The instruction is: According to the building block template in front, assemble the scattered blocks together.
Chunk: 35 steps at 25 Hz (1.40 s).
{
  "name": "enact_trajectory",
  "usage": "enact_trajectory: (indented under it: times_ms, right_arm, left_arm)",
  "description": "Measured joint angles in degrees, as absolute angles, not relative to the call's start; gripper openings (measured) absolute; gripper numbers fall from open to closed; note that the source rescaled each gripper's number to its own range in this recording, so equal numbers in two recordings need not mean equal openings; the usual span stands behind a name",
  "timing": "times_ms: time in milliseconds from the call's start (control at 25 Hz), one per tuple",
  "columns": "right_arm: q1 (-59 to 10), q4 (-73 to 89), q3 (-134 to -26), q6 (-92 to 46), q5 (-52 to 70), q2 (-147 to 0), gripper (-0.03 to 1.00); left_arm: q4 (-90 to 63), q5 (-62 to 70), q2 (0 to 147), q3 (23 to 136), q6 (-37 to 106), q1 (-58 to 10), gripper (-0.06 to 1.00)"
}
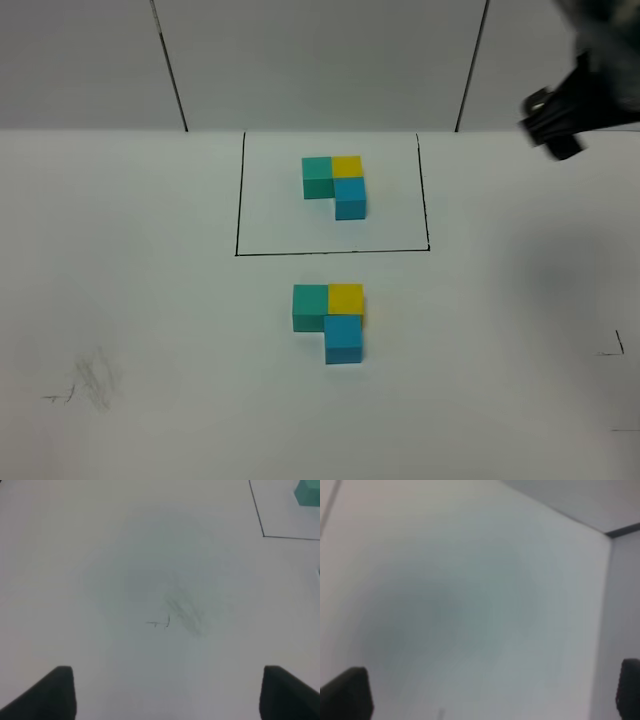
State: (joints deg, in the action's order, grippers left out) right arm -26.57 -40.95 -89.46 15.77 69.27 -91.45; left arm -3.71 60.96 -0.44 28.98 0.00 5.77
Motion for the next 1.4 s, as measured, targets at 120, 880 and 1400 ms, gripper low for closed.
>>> enact_trajectory:
  times_ms: [120,880,1400]
  right_arm:
    - [-15.28,-38.01,-89.46,1.38,69.32,-85.18,1.0]
    - [11.8,-2.1,-66.51,-23.53,69.96,-24.86,0.96]
    - [9.5,-0.71,-34.29,-4.33,62.51,0.37,0.84]
  left_arm:
    - [-3.71,60.96,-0.44,28.98,0.0,5.77,0.64]
    - [-3.71,60.96,-0.44,28.98,0.0,5.77,0.64]
    - [-3.71,60.96,-0.44,28.98,0.0,5.77,0.64]
